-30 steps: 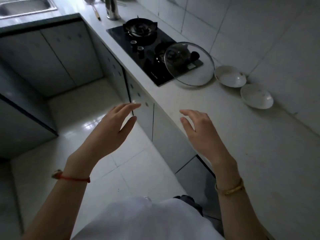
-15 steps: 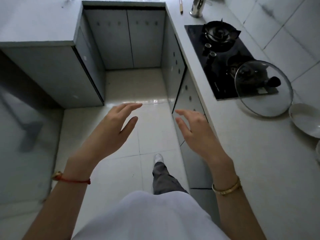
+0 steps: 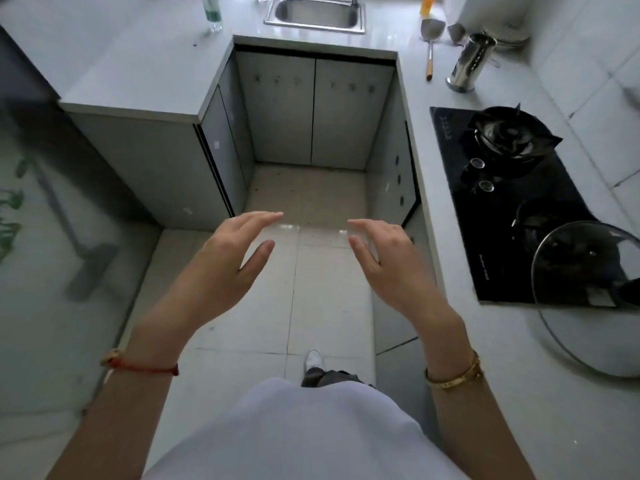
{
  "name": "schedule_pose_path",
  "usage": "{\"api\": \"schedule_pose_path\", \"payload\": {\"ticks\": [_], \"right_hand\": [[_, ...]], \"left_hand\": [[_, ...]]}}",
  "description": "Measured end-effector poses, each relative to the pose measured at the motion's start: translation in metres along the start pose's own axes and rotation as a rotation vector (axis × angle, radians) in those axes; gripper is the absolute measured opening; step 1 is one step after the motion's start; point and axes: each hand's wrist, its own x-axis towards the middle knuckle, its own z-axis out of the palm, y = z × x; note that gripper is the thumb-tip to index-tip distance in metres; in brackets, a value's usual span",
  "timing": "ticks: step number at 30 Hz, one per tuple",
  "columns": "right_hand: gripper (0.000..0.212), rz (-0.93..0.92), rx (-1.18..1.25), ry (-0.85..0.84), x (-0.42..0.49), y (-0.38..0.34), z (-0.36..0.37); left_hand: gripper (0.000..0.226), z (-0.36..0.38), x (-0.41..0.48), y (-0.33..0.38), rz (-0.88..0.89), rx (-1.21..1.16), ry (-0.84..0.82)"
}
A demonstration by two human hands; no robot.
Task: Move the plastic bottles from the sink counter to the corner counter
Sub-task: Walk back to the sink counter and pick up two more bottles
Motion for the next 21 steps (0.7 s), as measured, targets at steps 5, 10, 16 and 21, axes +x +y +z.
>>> {"api": "schedule_pose_path", "payload": {"ticks": [5, 10, 16, 21], "right_hand": [[0.040, -0.066, -0.010, -0.054, 0.072, 0.010, -0.013], [0.040, -0.106, -0.026, -0.101, 0.131, 0.016, -0.018], [0.039, -0.122, -0.025, -0.137, 0.196, 0.021, -0.014], [0.039, -0.115, -0.033, -0.149, 0.262, 0.024, -0.005]], "left_hand": [[0.044, -0.002, 0.057, -0.010, -0.042, -0.003, 0.047], [0.043, -0.005, 0.105, -0.021, -0.063, -0.010, 0.089], [0.041, -0.008, 0.161, -0.046, -0.087, -0.026, 0.109], [0.041, -0.018, 0.218, -0.074, -0.096, -0.034, 0.113]]}}
